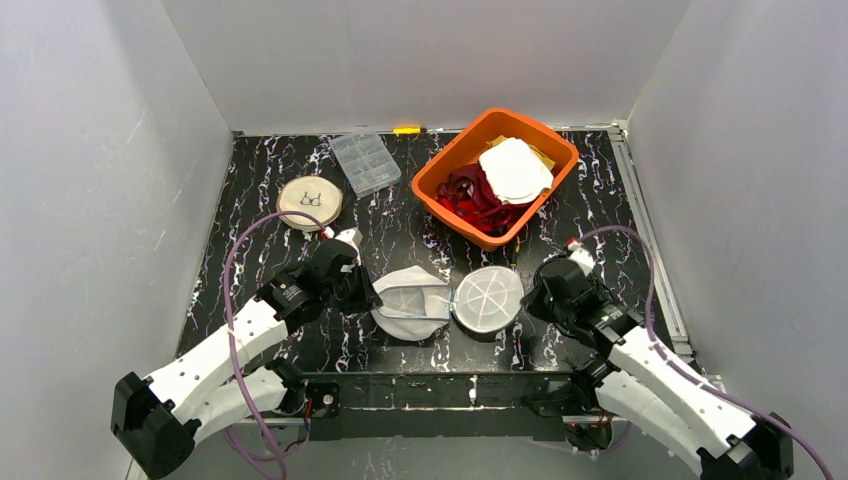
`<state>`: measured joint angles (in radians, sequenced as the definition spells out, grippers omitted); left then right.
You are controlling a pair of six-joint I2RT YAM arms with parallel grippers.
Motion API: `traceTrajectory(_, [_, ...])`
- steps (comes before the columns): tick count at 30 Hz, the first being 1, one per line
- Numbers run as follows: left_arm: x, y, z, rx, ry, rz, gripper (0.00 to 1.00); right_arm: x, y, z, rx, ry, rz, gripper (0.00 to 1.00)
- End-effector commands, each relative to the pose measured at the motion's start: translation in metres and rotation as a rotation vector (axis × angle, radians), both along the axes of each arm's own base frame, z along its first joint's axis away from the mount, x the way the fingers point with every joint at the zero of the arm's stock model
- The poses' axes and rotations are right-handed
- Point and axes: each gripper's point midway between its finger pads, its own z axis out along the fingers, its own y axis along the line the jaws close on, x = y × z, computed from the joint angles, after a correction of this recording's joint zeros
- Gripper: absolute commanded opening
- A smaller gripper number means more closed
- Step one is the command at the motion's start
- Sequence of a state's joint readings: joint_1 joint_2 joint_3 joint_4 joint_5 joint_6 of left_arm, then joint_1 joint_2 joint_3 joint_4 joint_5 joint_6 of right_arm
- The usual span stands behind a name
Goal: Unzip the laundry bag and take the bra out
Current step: Close the laundry bag at the center of the board.
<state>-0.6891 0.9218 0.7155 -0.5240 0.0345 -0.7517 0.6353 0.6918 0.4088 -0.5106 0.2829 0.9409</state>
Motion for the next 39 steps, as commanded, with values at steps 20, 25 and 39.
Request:
traceTrajectory(20, [0.030, -0.056, 0.022, -0.147, 0.031, -0.045, 0.00, 0.031, 0.064, 0.222, -0.078, -0.271, 0.580, 0.01])
traceTrajectory(25, [0.038, -0.070, 0.016, -0.153, 0.065, -0.064, 0.00, 0.031, 0.084, 0.219, -0.077, -0.274, 0.626, 0.01])
traceTrajectory(39, [0.037, -0.071, 0.012, -0.154, 0.071, -0.067, 0.06, 0.013, 0.155, 0.192, -0.072, -0.331, 0.771, 0.01])
